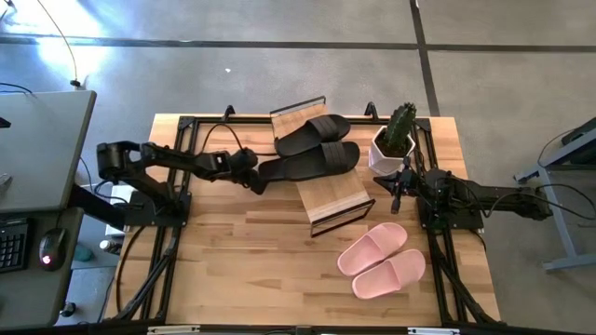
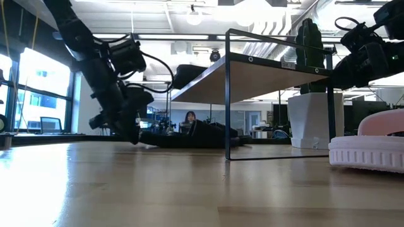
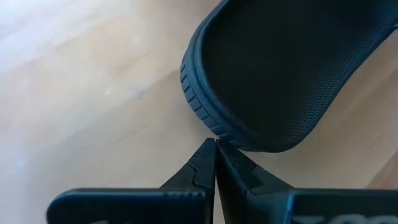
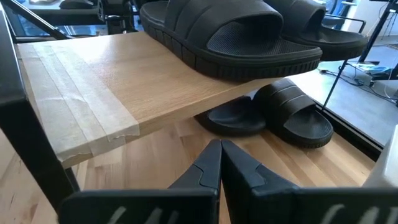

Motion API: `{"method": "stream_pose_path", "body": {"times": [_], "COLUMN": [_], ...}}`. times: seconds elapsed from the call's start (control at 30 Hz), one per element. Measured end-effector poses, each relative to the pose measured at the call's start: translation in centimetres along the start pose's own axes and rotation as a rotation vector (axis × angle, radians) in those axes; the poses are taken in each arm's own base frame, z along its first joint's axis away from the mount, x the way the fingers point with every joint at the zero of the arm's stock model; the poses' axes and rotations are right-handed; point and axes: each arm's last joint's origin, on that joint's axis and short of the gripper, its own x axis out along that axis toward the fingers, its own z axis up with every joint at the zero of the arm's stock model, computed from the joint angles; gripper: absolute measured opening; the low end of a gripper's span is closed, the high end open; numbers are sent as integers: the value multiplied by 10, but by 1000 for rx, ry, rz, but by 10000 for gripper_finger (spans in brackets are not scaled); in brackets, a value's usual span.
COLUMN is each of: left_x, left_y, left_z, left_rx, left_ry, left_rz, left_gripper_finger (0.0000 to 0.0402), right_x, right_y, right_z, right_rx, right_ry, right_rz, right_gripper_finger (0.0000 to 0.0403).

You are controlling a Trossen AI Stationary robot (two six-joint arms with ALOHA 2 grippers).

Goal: Pick and place slides into the shelf
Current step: Put the black slide under the shelf

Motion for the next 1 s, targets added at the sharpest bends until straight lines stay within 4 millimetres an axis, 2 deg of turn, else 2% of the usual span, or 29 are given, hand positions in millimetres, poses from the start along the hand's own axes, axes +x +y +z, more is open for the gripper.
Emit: {"method": "stream_pose_path", "body": {"times": [0.63,0.83,1.0], "left_x": [21,21,20], "left_y": [-8,-7,-9], "left_z": [8,10,14], "left_rx": [23,185,417], "left_ry": [-113,-150,-210], "left_rz": [-78,-17,9], "left_gripper_finger": [0,0,0], "right_x": [0,0,0], "right_y": [0,0,0], "right_z": [0,0,0], "right_rx": [0,11,12], "right_ry": [0,0,0], "right_rz": [0,2,10], "right_gripper_finger": [0,0,0]}}
